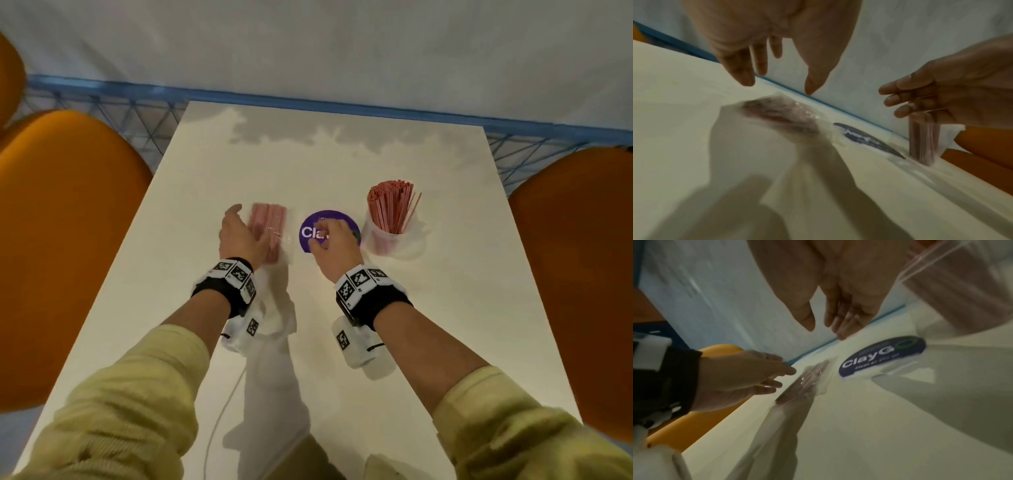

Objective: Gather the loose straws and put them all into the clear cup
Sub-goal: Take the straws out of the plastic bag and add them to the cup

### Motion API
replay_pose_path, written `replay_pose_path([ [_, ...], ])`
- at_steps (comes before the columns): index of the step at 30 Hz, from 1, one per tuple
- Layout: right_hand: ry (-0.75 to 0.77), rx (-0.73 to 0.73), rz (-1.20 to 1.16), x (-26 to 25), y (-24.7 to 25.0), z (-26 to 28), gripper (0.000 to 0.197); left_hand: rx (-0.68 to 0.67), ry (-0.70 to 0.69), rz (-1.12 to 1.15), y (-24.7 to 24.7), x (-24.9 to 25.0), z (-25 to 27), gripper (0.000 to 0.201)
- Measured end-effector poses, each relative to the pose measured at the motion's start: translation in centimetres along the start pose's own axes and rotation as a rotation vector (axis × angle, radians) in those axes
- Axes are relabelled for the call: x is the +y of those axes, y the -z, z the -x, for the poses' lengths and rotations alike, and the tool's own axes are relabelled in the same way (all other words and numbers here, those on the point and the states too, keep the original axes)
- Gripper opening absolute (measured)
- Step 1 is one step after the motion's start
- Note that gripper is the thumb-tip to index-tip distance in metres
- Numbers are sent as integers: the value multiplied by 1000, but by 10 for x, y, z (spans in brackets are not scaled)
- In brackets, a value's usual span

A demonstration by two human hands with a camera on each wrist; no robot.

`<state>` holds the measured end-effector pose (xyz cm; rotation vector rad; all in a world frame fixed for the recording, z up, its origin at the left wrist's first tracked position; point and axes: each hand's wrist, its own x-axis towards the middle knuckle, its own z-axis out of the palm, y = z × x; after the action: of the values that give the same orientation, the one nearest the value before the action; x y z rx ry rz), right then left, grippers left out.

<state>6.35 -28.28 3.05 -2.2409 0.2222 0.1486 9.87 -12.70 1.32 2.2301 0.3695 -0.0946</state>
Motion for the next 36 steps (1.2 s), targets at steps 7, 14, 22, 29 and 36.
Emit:
replay_pose_path([
  [7,-257,-243,-34,-9,-51,-3,54,-154,7,-159,0,-40,-1,72],
  [14,-372,-245,-244,-5,-72,-3,51,-274,131,-120,-2,-28,18,40],
  [22,-351,-285,-370,-8,-52,13,37,-492,141,0,-5,-21,27,42],
  [29,-403,-197,-801,-9,-8,30,27,-524,10,489,0,-1,47,10],
  [36,-259,-126,-755,-8,23,48,34,-632,-100,613,3,28,68,36],
])
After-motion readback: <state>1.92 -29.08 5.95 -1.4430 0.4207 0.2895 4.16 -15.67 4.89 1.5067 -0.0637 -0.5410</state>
